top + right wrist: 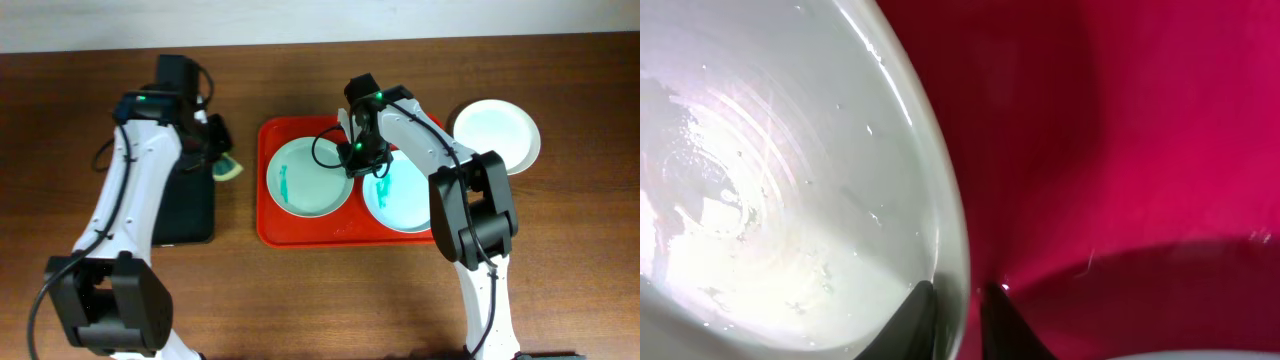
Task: Clean dirty plates on tray and stack at the side
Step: 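Grasp the pale green plate rim with the right gripper, then scrub the pale green plate with the sponge in the left gripper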
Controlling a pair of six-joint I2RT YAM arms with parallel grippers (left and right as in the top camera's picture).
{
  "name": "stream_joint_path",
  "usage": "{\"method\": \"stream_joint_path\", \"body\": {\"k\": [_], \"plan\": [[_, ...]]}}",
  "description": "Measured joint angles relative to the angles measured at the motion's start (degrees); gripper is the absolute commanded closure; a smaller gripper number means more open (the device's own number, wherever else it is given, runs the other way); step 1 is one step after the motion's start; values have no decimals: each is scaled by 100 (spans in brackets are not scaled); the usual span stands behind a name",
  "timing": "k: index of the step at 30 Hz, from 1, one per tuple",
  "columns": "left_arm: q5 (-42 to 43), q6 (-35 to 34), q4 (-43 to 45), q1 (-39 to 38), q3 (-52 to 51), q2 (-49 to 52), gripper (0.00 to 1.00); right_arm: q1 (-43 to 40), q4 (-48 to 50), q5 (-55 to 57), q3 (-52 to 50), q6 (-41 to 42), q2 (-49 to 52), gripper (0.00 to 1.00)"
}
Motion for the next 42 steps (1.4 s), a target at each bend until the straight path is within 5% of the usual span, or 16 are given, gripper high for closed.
{"method": "stream_joint_path", "body": {"k": [4,12,15,18,26,36,39,42], "plan": [[11,2,247,-789,0,232,100,87,0,7,0,345,0,85],[15,11,809,-1679,-9,1198,100,249,1036,321,0,273,7,73],[15,-116,855,-1668,-9,1309,100,249,1158,415,-2,-48,17,89],[15,-162,925,-1665,-9,1449,100,251,1029,431,0,-170,17,96],[431,-184,1182,-1665,-11,2024,100,249,822,343,28,361,15,96],[-2605,-184,804,-1847,7,2103,100,264,765,214,33,446,15,96],[-2695,-181,697,-1847,142,2124,100,275,758,199,33,466,15,96],[-1884,-181,728,-1690,507,2127,100,275,750,199,33,485,15,96]]}}
